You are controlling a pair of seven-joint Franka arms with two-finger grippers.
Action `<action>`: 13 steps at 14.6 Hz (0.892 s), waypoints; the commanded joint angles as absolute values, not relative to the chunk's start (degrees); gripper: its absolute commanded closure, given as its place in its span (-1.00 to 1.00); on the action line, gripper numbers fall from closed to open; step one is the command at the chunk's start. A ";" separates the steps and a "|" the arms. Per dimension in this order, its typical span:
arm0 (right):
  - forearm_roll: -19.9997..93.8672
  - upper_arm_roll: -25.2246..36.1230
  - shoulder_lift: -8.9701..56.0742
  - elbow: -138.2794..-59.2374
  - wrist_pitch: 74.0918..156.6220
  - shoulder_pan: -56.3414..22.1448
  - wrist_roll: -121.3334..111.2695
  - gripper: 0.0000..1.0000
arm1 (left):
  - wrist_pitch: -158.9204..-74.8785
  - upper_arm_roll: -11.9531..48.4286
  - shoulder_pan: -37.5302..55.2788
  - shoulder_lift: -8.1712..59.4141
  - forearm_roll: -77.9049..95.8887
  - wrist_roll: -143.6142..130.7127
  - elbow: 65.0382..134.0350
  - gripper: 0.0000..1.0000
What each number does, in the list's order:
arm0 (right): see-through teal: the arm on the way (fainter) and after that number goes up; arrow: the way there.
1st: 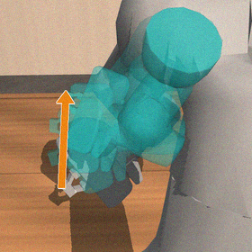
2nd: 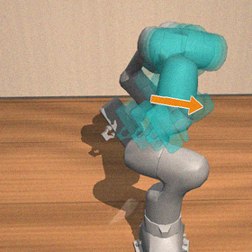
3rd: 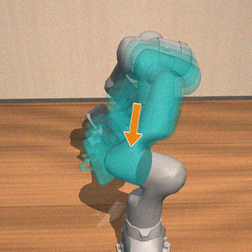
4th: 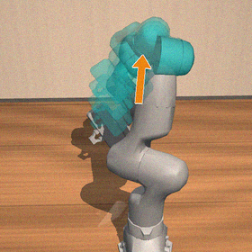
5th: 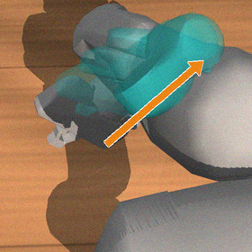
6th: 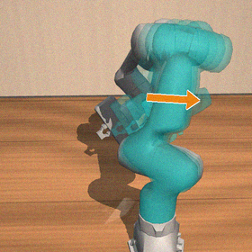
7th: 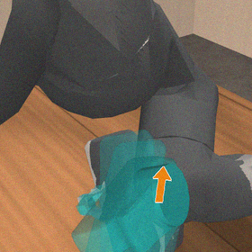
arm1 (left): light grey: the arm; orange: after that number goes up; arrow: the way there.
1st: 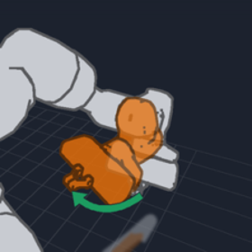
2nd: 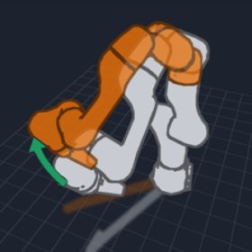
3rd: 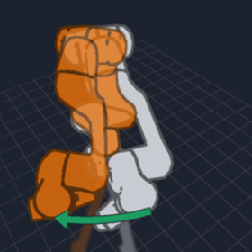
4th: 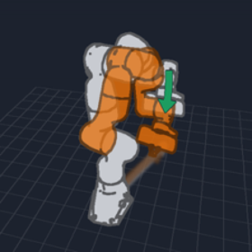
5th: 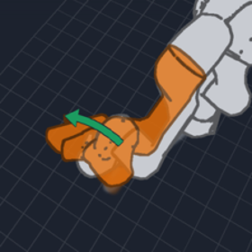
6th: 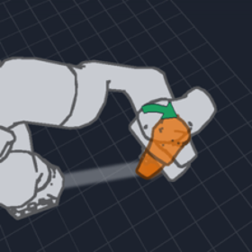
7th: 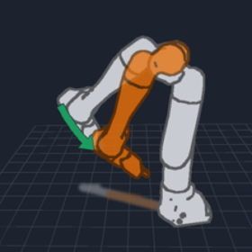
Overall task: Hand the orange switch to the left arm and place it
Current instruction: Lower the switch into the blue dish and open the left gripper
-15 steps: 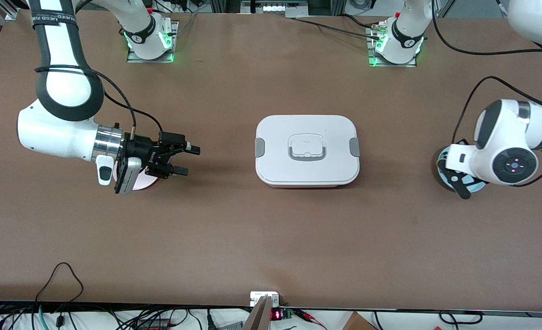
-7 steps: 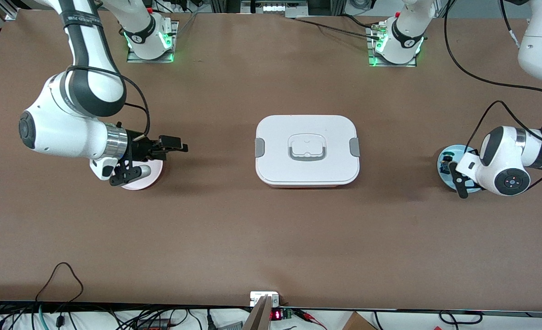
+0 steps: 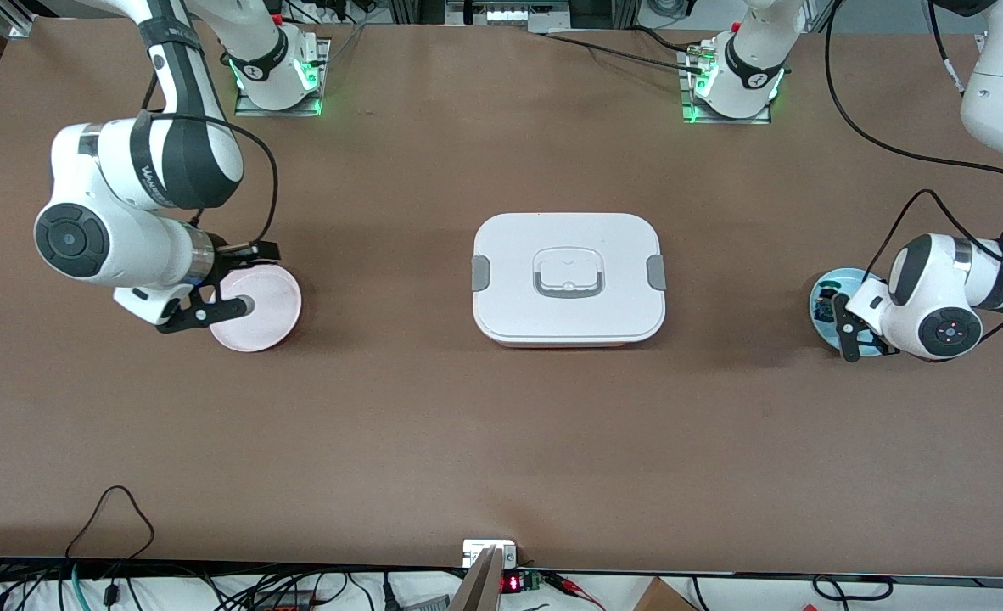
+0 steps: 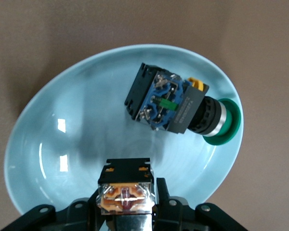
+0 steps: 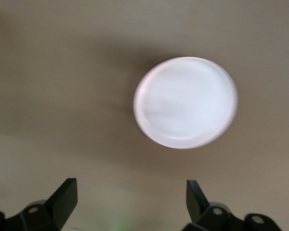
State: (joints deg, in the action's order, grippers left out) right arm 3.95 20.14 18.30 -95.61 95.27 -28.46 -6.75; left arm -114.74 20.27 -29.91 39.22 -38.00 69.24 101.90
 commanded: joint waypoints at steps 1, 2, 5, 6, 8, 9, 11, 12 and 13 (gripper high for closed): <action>-0.34 24.06 18.02 -90.36 91.85 -27.69 -5.81 -1.00 | -115.40 21.27 -31.02 38.67 -39.11 70.66 102.39 0.28; -1.66 25.21 18.10 -89.74 91.85 -27.16 -5.54 -1.00 | -115.14 21.62 -31.72 38.58 -39.02 70.75 102.22 -0.99; 1.56 23.13 17.32 -86.76 91.06 -19.54 -4.67 -1.00 | -114.61 22.85 -32.25 37.62 -38.59 72.16 102.04 -1.00; 3.06 21.38 17.14 -85.44 90.36 -16.47 -3.44 -1.00 | -113.74 23.37 -32.34 36.83 -38.32 72.25 102.04 -1.00; 3.51 17.25 16.00 -84.21 90.09 -11.45 -3.08 -1.00 | -111.54 25.30 -32.34 34.90 -37.80 72.16 101.52 -1.00; 3.08 14.62 15.39 -83.42 90.09 -9.51 -2.29 -1.00 | -109.88 26.44 -32.34 33.50 -36.14 72.07 101.17 -1.00; 2.72 10.04 13.37 -83.41 89.91 -4.69 0.52 -1.00 | -105.58 26.81 -32.26 30.68 -29.39 71.55 99.15 -1.00; 2.64 7.24 12.75 -83.58 89.13 -1.61 0.70 -1.00 | -103.56 26.81 -32.08 30.33 -25.79 70.67 96.62 -1.00; 2.55 4.77 12.66 -83.67 88.51 1.55 0.09 -1.00 | -101.71 26.81 -31.65 30.50 -23.23 68.84 93.55 -1.00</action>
State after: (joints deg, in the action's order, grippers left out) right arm 2.61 10.57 13.88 -83.71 90.40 -5.25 -0.67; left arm -105.94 26.53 -31.54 32.03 -28.56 70.05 98.00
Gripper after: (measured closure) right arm 0.000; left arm 0.000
